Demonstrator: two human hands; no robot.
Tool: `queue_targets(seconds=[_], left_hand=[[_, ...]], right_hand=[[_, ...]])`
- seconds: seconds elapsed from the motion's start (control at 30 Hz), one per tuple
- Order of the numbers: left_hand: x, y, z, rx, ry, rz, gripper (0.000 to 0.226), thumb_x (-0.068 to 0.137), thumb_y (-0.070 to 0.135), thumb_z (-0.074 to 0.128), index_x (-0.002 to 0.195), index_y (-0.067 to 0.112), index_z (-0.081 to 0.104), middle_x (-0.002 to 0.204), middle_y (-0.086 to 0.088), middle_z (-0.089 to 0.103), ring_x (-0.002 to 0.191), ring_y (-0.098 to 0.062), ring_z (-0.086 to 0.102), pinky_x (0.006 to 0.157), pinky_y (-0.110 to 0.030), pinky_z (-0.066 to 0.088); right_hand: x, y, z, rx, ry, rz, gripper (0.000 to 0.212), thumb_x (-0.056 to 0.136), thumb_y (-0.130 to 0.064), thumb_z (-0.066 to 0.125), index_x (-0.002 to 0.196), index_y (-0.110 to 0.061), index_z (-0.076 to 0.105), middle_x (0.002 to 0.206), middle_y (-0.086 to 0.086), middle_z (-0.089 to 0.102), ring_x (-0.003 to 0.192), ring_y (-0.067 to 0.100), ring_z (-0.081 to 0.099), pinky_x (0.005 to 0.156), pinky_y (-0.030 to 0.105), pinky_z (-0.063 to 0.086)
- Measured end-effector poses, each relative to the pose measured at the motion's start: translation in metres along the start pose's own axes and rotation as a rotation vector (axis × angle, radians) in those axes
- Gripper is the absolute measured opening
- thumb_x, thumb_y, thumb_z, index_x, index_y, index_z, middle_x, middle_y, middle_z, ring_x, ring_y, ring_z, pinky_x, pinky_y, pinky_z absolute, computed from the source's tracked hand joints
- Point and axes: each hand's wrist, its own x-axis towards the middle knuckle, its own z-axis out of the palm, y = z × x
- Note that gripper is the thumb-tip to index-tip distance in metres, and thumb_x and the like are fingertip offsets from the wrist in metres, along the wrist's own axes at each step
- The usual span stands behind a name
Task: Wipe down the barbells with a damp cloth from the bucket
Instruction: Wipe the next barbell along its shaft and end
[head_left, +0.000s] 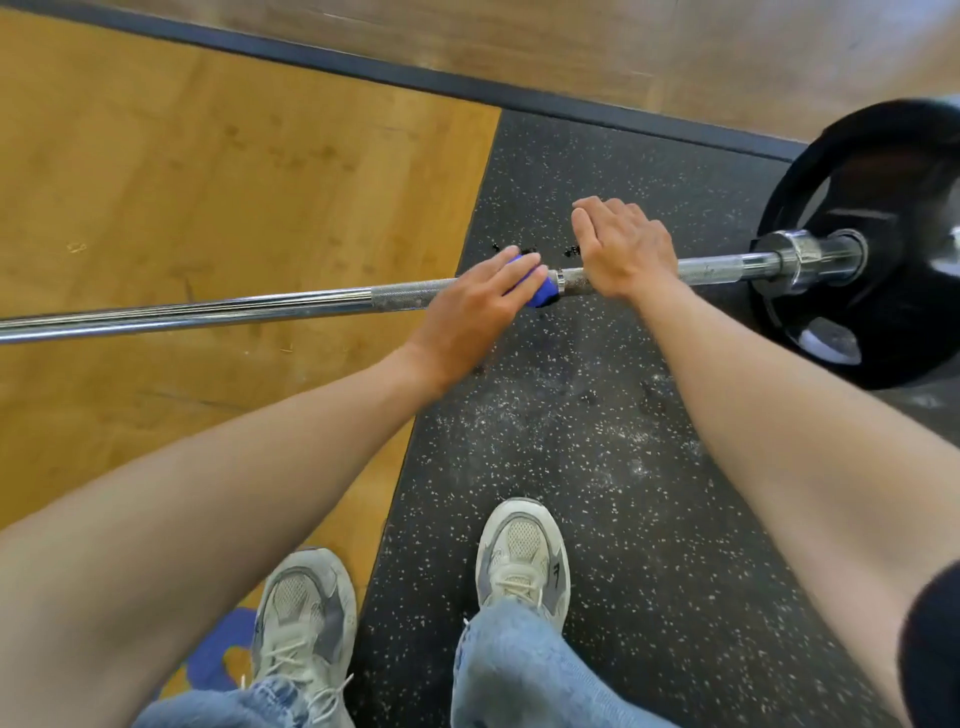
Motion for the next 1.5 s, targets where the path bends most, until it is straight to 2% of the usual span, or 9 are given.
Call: queue_targets(seconds=[0.2, 0.4, 0.6, 0.8, 1.03, 1.2, 1.27, 1.4, 1.5], left_hand=[[0.002, -0.028, -0.002, 0.005, 0.029, -0.145, 0.054, 0.082, -0.018, 0.057, 0.134, -0.004, 0.061, 0.137, -0.019, 0.062, 0.128, -0.044, 0.057, 0.102, -0.049, 0.051], [0.075, -0.008, 0.024, -0.017, 0.045, -0.05, 0.064, 0.062, -0.013, 0.086, 0.122, -0.002, 0.07, 0.125, -0.015, 0.07, 0.115, -0.038, 0.068, 0.097, -0.04, 0.055], [0.042, -0.063, 0.02, 0.01, 0.082, -0.074, 0.052, 0.088, -0.011, 0.06, 0.139, 0.0, 0.059, 0.143, -0.016, 0.059, 0.131, -0.039, 0.056, 0.108, -0.045, 0.05], [0.053, -0.076, 0.025, 0.088, 0.046, -0.117, 0.057, 0.079, -0.016, 0.065, 0.135, -0.003, 0.061, 0.138, -0.017, 0.063, 0.128, -0.041, 0.058, 0.104, -0.046, 0.052], [0.095, -0.065, 0.034, 0.221, 0.058, 0.133, 0.057, 0.089, 0.002, 0.067, 0.145, 0.007, 0.055, 0.148, -0.008, 0.056, 0.136, -0.03, 0.054, 0.112, -0.036, 0.045], [0.042, -0.092, 0.013, 0.177, 0.053, 0.053, 0.051, 0.094, -0.007, 0.042, 0.143, 0.001, 0.055, 0.148, -0.015, 0.055, 0.136, -0.037, 0.053, 0.111, -0.043, 0.045], [0.025, -0.093, 0.004, 0.142, 0.041, 0.011, 0.056, 0.09, -0.013, 0.052, 0.144, 0.001, 0.054, 0.149, -0.016, 0.054, 0.137, -0.038, 0.051, 0.112, -0.041, 0.041], [0.041, -0.071, 0.0, 0.06, -0.041, 0.001, 0.069, 0.079, -0.017, 0.07, 0.143, 0.002, 0.055, 0.149, -0.014, 0.054, 0.138, -0.036, 0.05, 0.108, -0.039, 0.046], [0.071, -0.031, 0.0, -0.01, -0.075, -0.001, 0.073, 0.086, -0.013, 0.065, 0.153, 0.005, 0.041, 0.16, -0.012, 0.039, 0.149, -0.032, 0.036, 0.118, -0.034, 0.033]], right_hand=[[0.036, -0.003, -0.003, -0.01, 0.082, -0.021, 0.045, 0.105, -0.042, 0.018, 0.115, -0.02, 0.056, 0.111, 0.008, 0.063, 0.1, 0.031, 0.054, 0.088, 0.048, 0.038], [0.072, -0.005, -0.005, -0.015, 0.113, -0.037, 0.035, 0.104, -0.041, 0.019, 0.096, -0.024, 0.048, 0.102, 0.006, 0.061, 0.097, 0.03, 0.053, 0.081, 0.045, 0.035], [0.102, -0.008, -0.007, 0.029, 0.122, -0.038, 0.038, 0.106, -0.044, 0.02, 0.099, -0.022, 0.051, 0.11, 0.009, 0.062, 0.099, 0.028, 0.05, 0.088, 0.046, 0.036], [0.123, -0.014, -0.011, 0.019, 0.128, -0.031, 0.063, 0.104, -0.06, 0.019, 0.12, -0.015, 0.061, 0.118, 0.014, 0.064, 0.115, 0.034, 0.054, 0.096, 0.05, 0.039], [0.137, -0.015, -0.014, -0.011, 0.003, -0.057, 0.066, 0.102, -0.065, 0.011, 0.103, -0.019, 0.058, 0.114, 0.016, 0.065, 0.11, 0.035, 0.057, 0.081, 0.046, 0.035], [0.129, -0.014, -0.014, 0.018, -0.048, -0.039, 0.068, 0.097, -0.072, 0.006, 0.089, -0.021, 0.051, 0.104, 0.011, 0.063, 0.099, 0.032, 0.055, 0.083, 0.049, 0.041], [0.121, -0.014, -0.013, 0.028, -0.043, -0.038, 0.067, 0.096, -0.074, 0.005, 0.085, -0.024, 0.048, 0.096, 0.008, 0.061, 0.093, 0.031, 0.054, 0.082, 0.049, 0.042], [0.104, -0.014, -0.011, -0.01, -0.014, -0.02, 0.071, 0.098, -0.072, 0.008, 0.1, -0.019, 0.056, 0.095, 0.007, 0.059, 0.094, 0.03, 0.054, 0.08, 0.047, 0.038], [0.091, -0.011, -0.011, -0.051, 0.002, -0.006, 0.071, 0.101, -0.067, 0.01, 0.107, -0.016, 0.06, 0.106, 0.014, 0.064, 0.103, 0.035, 0.057, 0.08, 0.047, 0.036]])
